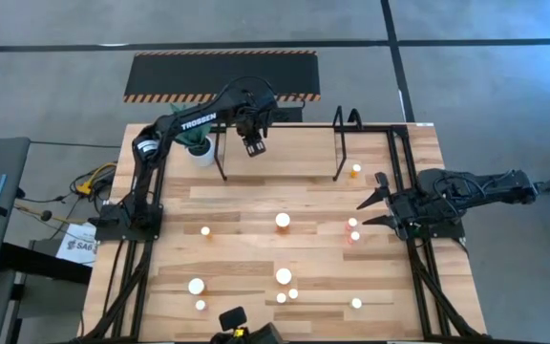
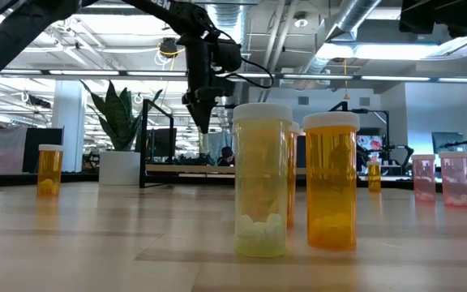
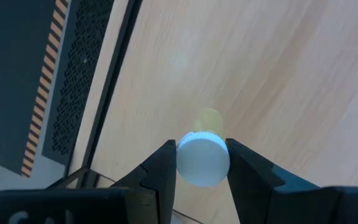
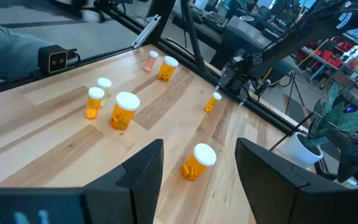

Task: Pick and place medicine bottles onto shelf by color
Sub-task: Put the top left yellow pill bottle on the shelf

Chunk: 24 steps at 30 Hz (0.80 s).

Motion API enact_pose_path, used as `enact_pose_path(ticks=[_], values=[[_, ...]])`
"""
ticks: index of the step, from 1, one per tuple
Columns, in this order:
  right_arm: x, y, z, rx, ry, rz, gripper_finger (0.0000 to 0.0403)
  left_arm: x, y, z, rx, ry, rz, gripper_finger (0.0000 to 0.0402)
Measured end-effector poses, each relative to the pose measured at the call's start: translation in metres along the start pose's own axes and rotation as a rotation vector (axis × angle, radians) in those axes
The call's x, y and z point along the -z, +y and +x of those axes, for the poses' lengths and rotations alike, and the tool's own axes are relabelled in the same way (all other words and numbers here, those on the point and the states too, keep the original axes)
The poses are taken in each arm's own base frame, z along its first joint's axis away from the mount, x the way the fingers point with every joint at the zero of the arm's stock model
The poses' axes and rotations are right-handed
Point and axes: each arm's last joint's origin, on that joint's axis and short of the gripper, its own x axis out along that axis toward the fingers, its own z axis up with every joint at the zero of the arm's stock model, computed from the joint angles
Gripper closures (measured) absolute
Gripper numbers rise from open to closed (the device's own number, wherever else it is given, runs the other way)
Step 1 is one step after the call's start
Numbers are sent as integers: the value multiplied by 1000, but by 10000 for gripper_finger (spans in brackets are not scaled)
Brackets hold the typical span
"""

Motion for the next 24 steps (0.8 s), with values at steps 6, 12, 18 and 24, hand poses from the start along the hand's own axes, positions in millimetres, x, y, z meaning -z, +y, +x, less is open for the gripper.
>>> enact_pose_path(ticks=[6,12,18,24], values=[[0,0,0,0,0,0,180,1,8,1,-6,-5,-1,294],[0,0,0,0,0,0,180,-1,9,12,-17,13,23,294],[0,0,0,-2,4,1,180,-2,14,15,-42,15,29,294],[0,0,0,-3,4,1,180,4,27,17,-45,38,-8,294]])
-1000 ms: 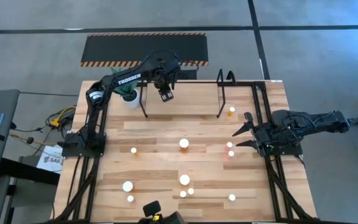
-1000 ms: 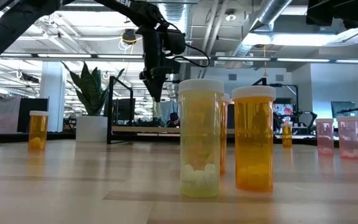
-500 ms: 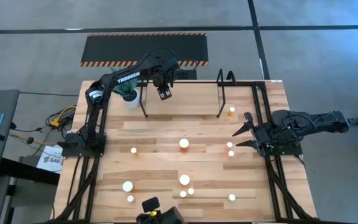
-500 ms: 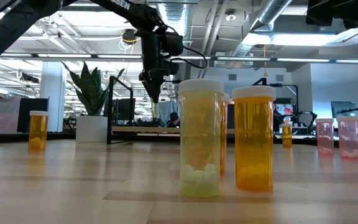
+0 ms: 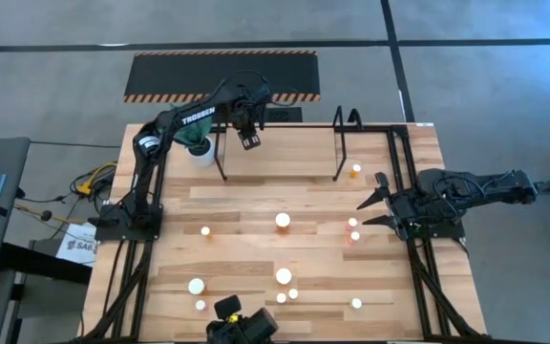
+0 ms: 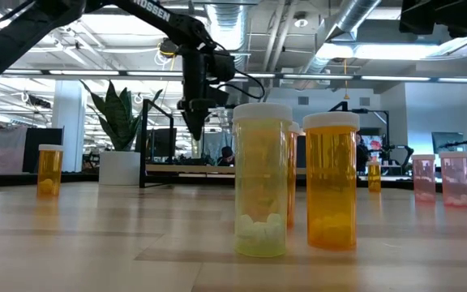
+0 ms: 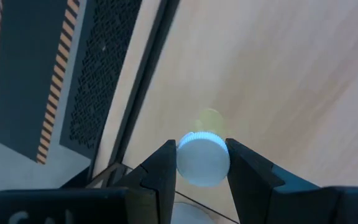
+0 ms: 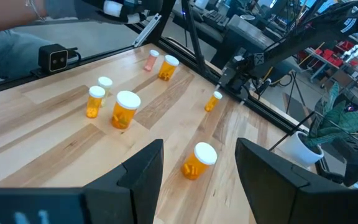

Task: Pick and place medicine bottles onto shelf by color
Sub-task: Put the top left yellow pill bottle on the shelf

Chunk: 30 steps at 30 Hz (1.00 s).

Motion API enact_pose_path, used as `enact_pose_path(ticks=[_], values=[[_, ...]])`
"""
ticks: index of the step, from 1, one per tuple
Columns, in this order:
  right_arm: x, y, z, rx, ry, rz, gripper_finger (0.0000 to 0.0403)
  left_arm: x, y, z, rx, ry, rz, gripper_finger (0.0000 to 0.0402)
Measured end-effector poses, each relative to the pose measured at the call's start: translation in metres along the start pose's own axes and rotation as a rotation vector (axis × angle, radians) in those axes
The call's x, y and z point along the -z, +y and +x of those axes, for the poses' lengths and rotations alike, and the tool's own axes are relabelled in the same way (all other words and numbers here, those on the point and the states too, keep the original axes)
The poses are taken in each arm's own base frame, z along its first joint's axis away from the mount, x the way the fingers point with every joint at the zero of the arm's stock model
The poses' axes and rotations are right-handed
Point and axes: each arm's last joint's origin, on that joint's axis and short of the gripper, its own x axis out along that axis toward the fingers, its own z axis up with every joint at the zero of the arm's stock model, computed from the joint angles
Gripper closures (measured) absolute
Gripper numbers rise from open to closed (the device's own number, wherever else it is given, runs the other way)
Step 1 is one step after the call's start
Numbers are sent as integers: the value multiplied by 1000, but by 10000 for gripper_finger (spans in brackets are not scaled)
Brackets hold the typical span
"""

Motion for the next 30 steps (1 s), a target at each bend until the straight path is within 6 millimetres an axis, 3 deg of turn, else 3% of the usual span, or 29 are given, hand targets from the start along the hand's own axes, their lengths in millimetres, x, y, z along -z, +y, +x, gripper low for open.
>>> enact_pose_path(ticks=[14,30], values=[[0,0,0,-1,1,0,180,0,6,15,-3,33,-4,294],[0,0,0,-1,2,0,180,1,14,17,-8,31,-7,294]])
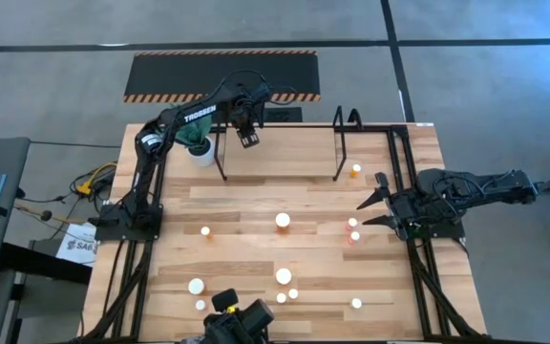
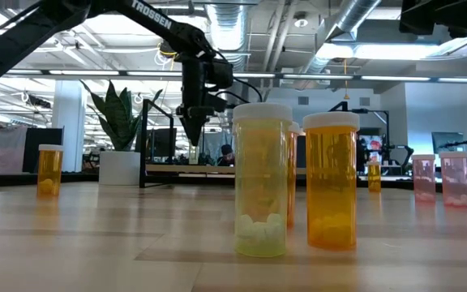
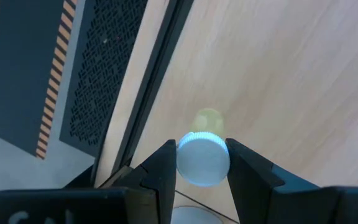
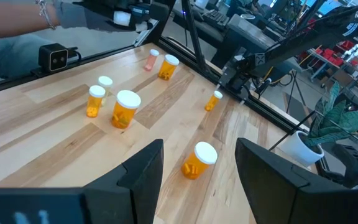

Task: Pick and place medicine bottles onto shelf by color
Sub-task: Put the top left yellow pill bottle on the shelf

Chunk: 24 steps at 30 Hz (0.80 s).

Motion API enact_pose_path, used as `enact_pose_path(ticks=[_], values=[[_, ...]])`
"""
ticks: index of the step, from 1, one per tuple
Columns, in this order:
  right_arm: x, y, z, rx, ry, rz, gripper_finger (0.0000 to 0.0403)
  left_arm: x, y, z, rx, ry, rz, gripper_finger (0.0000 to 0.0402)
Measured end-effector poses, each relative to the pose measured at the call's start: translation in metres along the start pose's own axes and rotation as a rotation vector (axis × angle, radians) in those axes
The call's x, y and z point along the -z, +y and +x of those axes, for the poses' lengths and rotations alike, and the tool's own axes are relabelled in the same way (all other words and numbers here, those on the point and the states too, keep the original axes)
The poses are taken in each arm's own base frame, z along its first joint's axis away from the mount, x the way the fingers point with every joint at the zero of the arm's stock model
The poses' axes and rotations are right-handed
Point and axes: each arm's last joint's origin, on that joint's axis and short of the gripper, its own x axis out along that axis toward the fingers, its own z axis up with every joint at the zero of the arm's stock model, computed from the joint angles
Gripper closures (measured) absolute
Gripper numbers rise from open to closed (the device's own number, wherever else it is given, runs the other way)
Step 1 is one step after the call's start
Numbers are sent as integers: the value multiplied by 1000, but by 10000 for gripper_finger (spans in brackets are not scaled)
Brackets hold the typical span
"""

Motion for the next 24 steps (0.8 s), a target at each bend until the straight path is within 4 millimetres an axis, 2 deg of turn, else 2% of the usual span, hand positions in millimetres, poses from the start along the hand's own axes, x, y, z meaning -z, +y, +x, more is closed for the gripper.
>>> enact_pose_path(ticks=[9,15,24], values=[[0,0,0,0,0,0,180,0,3,1,18,-17,-5,294],[0,0,0,0,0,0,180,-1,3,11,16,18,6,294],[0,0,0,0,0,0,180,-1,8,13,12,12,13,294]])
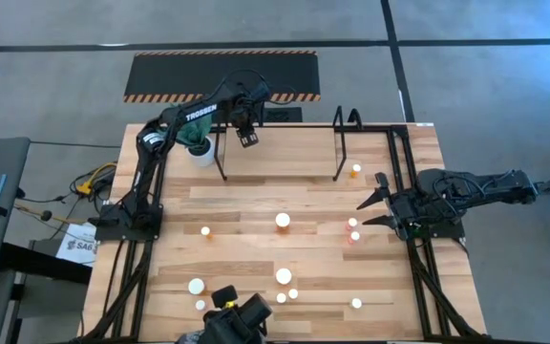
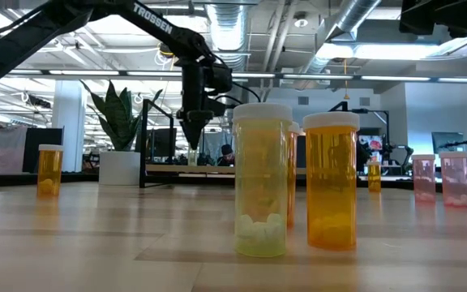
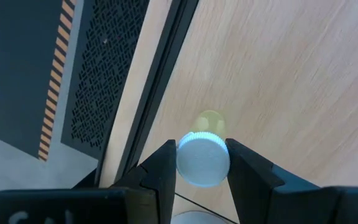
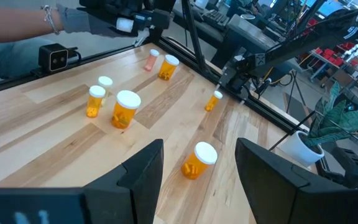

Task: Pick and place medicine bottles onto shelf by color
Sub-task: Put the top left yellow pill bottle on the shelf

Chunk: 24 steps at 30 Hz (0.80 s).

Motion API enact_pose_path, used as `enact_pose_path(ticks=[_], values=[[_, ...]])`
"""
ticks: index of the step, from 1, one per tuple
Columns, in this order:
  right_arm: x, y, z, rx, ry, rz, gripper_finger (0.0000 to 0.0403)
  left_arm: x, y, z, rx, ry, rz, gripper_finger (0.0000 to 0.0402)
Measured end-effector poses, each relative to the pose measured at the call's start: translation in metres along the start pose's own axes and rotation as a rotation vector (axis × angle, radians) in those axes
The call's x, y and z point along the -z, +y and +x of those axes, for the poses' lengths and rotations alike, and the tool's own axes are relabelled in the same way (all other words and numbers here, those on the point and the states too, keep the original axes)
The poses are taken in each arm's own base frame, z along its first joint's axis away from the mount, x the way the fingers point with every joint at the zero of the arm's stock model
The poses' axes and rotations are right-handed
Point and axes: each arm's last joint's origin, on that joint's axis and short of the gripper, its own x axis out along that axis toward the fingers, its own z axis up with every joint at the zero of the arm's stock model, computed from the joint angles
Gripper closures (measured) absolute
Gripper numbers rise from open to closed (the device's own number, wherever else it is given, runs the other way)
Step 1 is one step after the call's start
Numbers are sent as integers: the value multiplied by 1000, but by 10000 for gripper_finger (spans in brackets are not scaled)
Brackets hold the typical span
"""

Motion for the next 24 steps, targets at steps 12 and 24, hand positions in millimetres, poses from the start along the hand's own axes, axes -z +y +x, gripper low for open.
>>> enact_pose_path(ticks=[12,24], values=[[0,0,0,0,0,0,180,1,2,1,8,-4,-12,294],[0,0,0,0,0,0,180,0,1,5,35,-1,-66,259]])
